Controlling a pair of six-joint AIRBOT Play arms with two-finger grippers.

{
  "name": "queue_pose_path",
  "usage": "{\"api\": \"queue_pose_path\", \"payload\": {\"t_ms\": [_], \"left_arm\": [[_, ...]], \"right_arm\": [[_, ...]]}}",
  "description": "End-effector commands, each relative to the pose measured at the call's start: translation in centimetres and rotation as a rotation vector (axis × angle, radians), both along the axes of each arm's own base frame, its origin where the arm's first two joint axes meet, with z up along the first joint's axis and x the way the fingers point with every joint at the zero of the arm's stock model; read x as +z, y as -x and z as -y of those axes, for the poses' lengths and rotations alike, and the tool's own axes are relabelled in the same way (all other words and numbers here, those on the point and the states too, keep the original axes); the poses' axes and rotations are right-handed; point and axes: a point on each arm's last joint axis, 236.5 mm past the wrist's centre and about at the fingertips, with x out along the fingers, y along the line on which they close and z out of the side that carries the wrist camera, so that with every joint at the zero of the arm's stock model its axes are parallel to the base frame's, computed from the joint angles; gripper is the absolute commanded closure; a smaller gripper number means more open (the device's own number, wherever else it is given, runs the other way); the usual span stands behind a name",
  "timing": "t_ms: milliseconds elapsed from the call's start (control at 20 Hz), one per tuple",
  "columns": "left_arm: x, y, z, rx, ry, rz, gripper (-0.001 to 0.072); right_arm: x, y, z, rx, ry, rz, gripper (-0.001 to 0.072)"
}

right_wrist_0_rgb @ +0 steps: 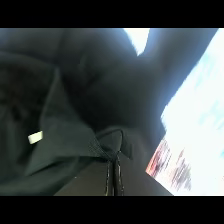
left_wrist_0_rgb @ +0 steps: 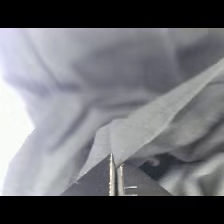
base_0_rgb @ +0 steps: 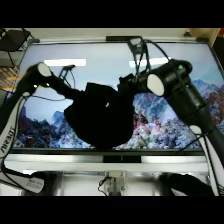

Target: Fold the shirts.

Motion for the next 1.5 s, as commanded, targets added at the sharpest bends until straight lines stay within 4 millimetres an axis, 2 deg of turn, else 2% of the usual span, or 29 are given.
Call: {"api": "queue_pose_path", "payload": {"t_ms": [0, 50, 100, 150, 200, 250, 300, 350, 400, 450, 500, 550, 650, 800, 850, 950, 1050, 1150, 1200, 1300, 1400, 1450], "left_arm": [[13.2, -3.9, -1.2, 0.087, 0.069, 0.295, 0.0665], [19.5, -4.2, -1.6, 0.110, 0.098, 0.441, 0.0665], [25.3, -3.6, -1.9, 0.128, 0.127, 0.577, 0.0665], [31.4, -2.1, -2.4, 0.156, 0.165, 0.717, 0.0665], [36.1, -0.3, -3.0, 0.196, 0.209, 0.829, 0.0665], [40.1, 2.2, -3.3, 0.227, 0.255, 0.927, 0.0665], [42.7, 4.6, -3.7, 0.246, 0.286, 0.993, 0.0665], [44.3, 7.1, -3.9, 0.253, 0.305, 1.034, 0.0665], [44.8, 9.1, -4.1, 0.255, 0.312, 1.040, 0.0665], [44.4, 11.0, -4.2, 0.256, 0.313, 1.017, 0.0665], [43.0, 12.3, -4.2, 0.255, 0.299, 0.963, 0.0665], [41.0, 13.2, -4.3, 0.255, 0.272, 0.890, 0.0665], [35.7, 13.9, -5.1, 0.260, 0.184, 0.722, 0.0665], [29.3, 12.2, -7.1, 0.308, 0.063, 0.604, 0.0665], [28.2, 11.4, -7.4, 0.313, 0.048, 0.605, 0.0665], [27.7, 9.5, -7.1, 0.330, 0.078, 0.641, 0.0665], [28.4, 8.5, -6.4, 0.341, 0.128, 0.674, 0.0665], [31.0, 7.7, -5.3, 0.350, 0.222, 0.754, 0.0664], [32.8, 7.6, -4.8, 0.347, 0.274, 0.813, 0.0664], [37.5, 7.8, -4.1, 0.349, 0.390, 0.961, 0.0664], [43.1, 9.4, -4.7, 0.348, 0.442, 1.142, 0.0664], [45.8, 10.6, -5.1, 0.340, 0.445, 1.236, 0.0665]], "right_arm": [[6.1, -3.8, 2.9, -0.095, 0.038, 0.238, 0.0657], [7.9, -4.0, 4.2, -0.130, 0.034, 0.254, 0.0657], [9.6, -3.9, 5.4, -0.161, 0.018, 0.268, 0.0657], [11.9, -3.6, 6.4, -0.187, -0.008, 0.301, 0.0657], [14.6, -3.2, 7.2, -0.201, -0.045, 0.351, 0.0657], [17.6, -2.5, 7.8, -0.207, -0.090, 0.416, 0.0657], [20.9, -1.6, 8.3, -0.204, -0.140, 0.492, 0.0657], [23.7, -0.5, 8.6, -0.197, -0.191, 0.557, 0.0657], [26.1, 0.7, 8.8, -0.196, -0.258, 0.604, 0.0657], [27.4, 1.8, 9.4, -0.211, -0.307, 0.626, 0.0657], [27.9, 2.7, 9.9, -0.229, -0.339, 0.620, 0.0658], [27.5, 3.3, 10.3, -0.245, -0.347, 0.590, 0.0658], [24.7, 4.2, 10.2, -0.259, -0.329, 0.465, 0.0658], [20.7, 5.0, 8.4, -0.209, -0.287, 0.300, 0.0658], [20.1, 5.0, 8.4, -0.213, -0.275, 0.279, 0.0658], [19.4, 4.8, 8.4, -0.218, -0.259, 0.258, 0.0658], [18.8, 4.7, 8.7, -0.229, -0.237, 0.240, 0.0658], [19.3, 3.7, 8.3, -0.191, -0.211, 0.289, 0.0658], [20.4, 3.0, 7.8, -0.158, -0.209, 0.347, 0.0658], [24.3, 1.8, 6.8, -0.091, -0.240, 0.520, 0.0658], [28.1, 1.2, 5.9, -0.061, -0.311, 0.669, 0.0657], [29.3, 1.1, 5.6, -0.051, -0.336, 0.716, 0.0657]]}}
